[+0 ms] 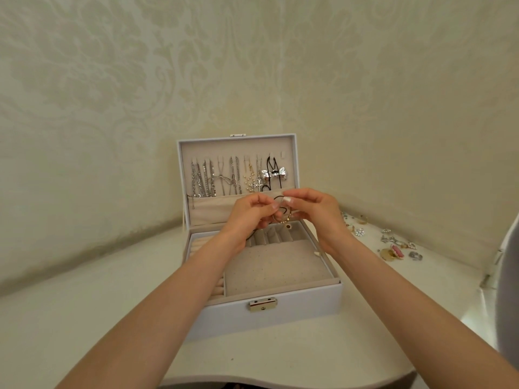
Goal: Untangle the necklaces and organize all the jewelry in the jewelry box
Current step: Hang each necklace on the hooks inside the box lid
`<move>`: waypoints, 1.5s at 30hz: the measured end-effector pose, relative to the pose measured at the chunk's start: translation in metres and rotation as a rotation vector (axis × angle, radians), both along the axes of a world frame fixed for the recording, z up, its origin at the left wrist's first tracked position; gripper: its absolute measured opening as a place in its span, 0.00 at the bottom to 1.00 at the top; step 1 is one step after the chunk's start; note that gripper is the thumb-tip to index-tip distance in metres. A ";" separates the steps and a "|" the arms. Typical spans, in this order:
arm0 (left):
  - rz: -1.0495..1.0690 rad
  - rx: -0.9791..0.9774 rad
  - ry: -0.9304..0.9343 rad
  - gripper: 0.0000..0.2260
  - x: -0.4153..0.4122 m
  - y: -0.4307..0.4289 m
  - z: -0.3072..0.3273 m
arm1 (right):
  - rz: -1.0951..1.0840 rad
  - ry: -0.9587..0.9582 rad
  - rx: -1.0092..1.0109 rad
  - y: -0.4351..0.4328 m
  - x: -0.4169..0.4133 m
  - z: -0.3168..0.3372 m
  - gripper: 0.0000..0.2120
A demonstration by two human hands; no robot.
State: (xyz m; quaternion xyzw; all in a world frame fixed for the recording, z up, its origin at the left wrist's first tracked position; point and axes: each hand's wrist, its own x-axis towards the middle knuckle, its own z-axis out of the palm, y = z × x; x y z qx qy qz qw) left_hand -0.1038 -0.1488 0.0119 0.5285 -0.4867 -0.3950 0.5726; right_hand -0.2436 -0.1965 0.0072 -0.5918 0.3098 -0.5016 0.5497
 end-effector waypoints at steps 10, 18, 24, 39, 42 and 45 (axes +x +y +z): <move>-0.040 -0.022 0.033 0.04 -0.003 0.004 0.002 | -0.028 0.021 -0.153 0.001 -0.001 -0.003 0.09; 0.025 -0.071 -0.048 0.06 0.002 -0.004 -0.005 | -0.006 0.036 -0.179 0.002 0.002 -0.002 0.13; -0.044 -0.101 -0.092 0.06 0.000 -0.003 -0.005 | -0.047 0.094 -0.231 0.000 0.001 0.000 0.14; -0.004 -0.071 -0.050 0.04 0.001 0.000 0.000 | -0.091 0.046 -0.250 -0.002 -0.006 -0.001 0.15; -0.025 -0.080 -0.046 0.03 0.001 0.001 0.001 | 0.024 0.123 -0.197 -0.005 -0.013 0.002 0.14; -0.027 -0.111 -0.015 0.03 0.000 0.002 0.003 | 0.124 0.226 -0.136 -0.007 -0.014 0.002 0.14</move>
